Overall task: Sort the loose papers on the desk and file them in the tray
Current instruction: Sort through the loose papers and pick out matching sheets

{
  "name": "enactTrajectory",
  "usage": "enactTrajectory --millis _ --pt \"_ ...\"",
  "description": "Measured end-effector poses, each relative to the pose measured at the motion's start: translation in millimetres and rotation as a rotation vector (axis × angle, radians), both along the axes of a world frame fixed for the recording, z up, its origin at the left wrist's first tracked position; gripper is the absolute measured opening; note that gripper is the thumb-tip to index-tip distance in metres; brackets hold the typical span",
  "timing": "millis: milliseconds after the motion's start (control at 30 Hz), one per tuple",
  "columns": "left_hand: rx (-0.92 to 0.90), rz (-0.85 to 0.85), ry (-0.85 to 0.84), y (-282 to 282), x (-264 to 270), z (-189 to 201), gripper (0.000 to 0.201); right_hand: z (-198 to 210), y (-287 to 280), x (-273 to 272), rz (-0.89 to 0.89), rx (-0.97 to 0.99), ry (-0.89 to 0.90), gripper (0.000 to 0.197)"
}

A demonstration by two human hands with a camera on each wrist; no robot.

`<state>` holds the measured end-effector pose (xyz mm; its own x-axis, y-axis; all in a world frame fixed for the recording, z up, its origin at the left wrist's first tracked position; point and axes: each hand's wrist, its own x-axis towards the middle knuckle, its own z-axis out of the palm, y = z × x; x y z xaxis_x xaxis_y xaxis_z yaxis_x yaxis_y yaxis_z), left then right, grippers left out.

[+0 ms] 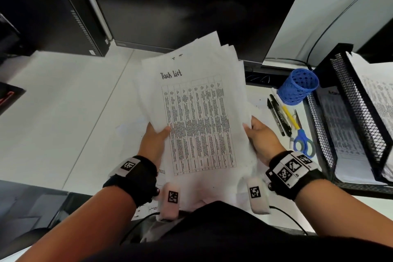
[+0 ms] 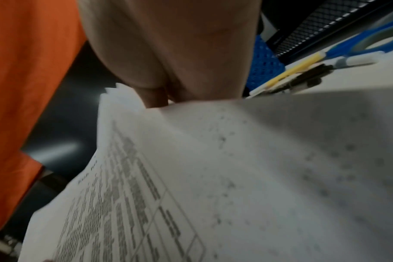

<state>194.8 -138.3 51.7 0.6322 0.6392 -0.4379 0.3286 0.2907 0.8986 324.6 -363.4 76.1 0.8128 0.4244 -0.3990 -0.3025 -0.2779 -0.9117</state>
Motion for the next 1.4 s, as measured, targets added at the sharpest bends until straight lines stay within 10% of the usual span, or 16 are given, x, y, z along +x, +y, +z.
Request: enactTrajectory --millis 433,800,933,1400 --pt "0.233 -0.081 -0.436 -2 12 84 0.052 62 18 2 -0.042 0.020 -0.507 0.040" --pt "0.295 -0.193 -0.419 -9 12 92 0.050 119 37 -3 -0.166 0.328 -0.870 0.069" --pt "0.270 -0.135 -0.402 -7 10 83 0.046 132 43 7 -0.064 0.019 -1.126 0.052" --pt "0.245 0.008 -0.395 -14 13 76 0.035 68 22 2 -0.088 0.161 -0.521 0.037"
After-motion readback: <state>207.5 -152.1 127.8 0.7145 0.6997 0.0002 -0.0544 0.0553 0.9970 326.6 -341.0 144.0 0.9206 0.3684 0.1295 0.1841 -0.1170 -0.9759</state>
